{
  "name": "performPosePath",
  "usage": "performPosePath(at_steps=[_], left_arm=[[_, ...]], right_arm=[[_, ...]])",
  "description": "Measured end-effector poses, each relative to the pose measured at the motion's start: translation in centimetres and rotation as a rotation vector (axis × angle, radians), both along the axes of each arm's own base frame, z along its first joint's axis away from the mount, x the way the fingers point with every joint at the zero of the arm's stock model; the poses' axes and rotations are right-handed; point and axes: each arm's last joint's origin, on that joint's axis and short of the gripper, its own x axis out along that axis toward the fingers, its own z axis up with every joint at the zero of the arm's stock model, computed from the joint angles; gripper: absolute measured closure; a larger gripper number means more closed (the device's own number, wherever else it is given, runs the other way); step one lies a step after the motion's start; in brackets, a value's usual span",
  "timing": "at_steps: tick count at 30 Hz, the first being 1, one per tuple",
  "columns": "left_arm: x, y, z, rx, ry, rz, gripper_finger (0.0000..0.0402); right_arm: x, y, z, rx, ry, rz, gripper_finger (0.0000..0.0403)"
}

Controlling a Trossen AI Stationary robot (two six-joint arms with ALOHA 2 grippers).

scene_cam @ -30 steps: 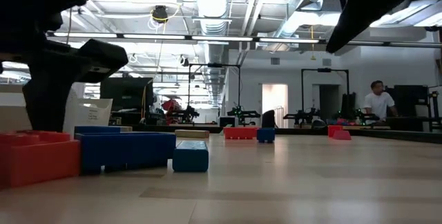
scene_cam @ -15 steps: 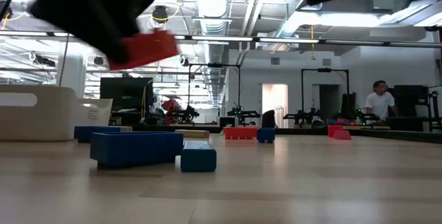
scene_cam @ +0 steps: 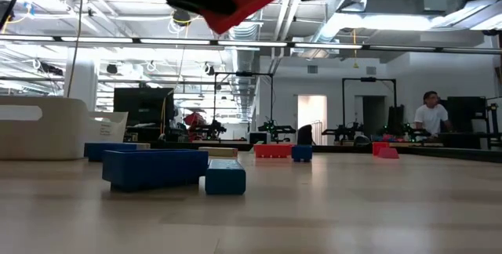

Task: Sort blocks by size
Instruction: Put the orange large game piece into the gray bin

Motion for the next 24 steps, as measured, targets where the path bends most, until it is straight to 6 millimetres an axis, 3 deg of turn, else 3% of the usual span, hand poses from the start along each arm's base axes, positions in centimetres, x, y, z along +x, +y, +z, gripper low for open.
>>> performPosePath(at_steps=[12,24], left_arm=[[0.7,0.6,0.6,-0.022,-0.073,0.021,0.0269],[0.7,0.6,0.6,-0.012,-0.072,0.027,0.0269]], right_arm=[[2.0,0.4,-2.0,-0.040,-0.003,0.064,0.0092],[2.7,0.4,-1.2,-0.037,-0.094,0.091,0.0092]])
